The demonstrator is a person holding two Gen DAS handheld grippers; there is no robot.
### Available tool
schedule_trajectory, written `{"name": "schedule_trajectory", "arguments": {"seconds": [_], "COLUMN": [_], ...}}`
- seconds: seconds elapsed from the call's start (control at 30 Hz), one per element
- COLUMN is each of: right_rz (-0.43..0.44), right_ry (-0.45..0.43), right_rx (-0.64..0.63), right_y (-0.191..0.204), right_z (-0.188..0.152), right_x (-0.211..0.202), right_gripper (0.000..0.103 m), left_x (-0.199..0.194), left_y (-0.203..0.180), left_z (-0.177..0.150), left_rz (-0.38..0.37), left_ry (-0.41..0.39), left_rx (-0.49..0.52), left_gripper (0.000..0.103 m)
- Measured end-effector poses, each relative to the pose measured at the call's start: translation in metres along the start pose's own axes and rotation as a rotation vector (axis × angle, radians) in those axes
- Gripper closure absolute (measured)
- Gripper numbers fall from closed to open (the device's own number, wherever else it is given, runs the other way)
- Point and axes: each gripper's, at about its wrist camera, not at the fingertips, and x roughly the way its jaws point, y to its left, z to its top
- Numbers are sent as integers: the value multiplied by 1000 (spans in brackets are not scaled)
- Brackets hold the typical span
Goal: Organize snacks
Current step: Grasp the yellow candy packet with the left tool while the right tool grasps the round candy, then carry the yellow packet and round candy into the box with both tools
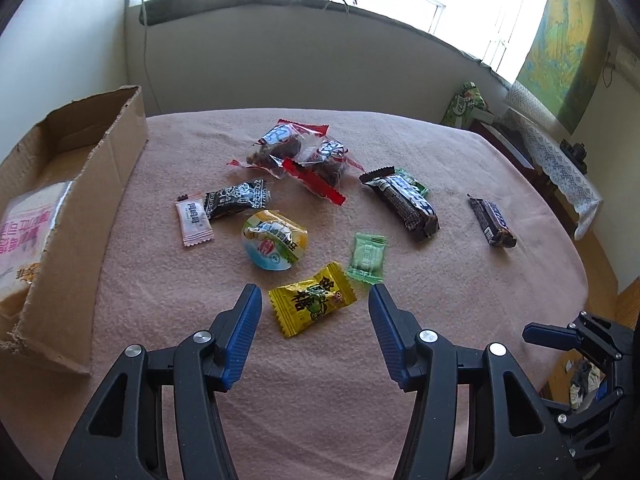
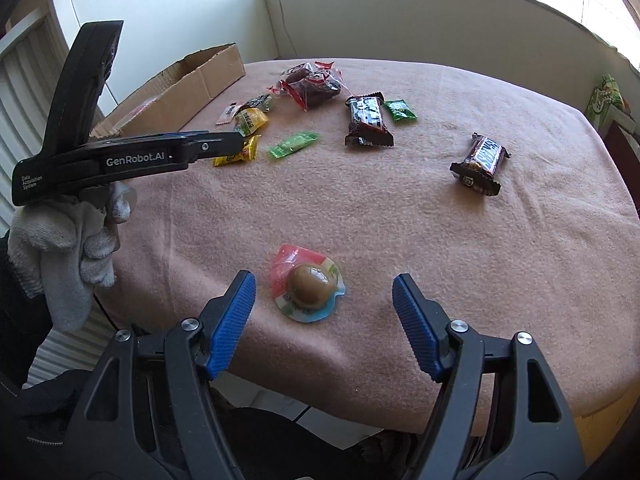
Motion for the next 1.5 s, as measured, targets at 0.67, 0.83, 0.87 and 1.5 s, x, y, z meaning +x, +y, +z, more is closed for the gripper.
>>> {"name": "schedule_trajectory", "arguments": {"seconds": [0.67, 0.83, 0.87, 1.5], "right_rz": [-79, -84, -84, -67], "right_ry": [-1, -4, -4, -19], "right_rx": [-96, -101, -100, -61], "right_y": [12, 13, 13, 6], "right_z": [-4, -4, -4, 0], "right_x": [13, 12, 12, 5], "right_gripper": [61, 61, 62, 63], "left_x": [14, 12, 12, -1], "left_y": [-5, -4, -4, -7], "left_z": [-2, -3, -3, -8], "left_rz": [48, 49, 49, 9], "left_ry": [11, 3, 2, -38], "left_rx": [79, 75, 74, 69], "left_gripper": [59, 67, 69, 93]}}
